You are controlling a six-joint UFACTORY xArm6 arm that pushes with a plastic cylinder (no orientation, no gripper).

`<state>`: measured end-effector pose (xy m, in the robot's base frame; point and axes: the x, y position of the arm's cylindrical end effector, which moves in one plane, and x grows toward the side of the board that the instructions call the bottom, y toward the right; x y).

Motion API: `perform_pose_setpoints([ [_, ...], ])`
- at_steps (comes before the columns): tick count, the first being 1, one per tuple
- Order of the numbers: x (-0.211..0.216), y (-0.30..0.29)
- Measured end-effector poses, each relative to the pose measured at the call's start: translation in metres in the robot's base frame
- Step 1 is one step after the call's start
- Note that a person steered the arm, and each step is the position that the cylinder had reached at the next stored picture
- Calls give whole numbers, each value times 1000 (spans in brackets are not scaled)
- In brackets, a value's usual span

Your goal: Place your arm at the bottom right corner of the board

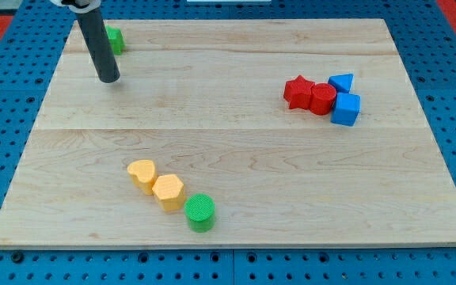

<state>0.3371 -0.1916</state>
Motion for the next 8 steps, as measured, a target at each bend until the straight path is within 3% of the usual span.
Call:
perform_pose_setpoints([
  [1,3,53],
  [3,-34,240],
  [4,-42,293],
  [5,-21,402],
  [6,74,444],
  [7,142,440],
  [8,182,436],
])
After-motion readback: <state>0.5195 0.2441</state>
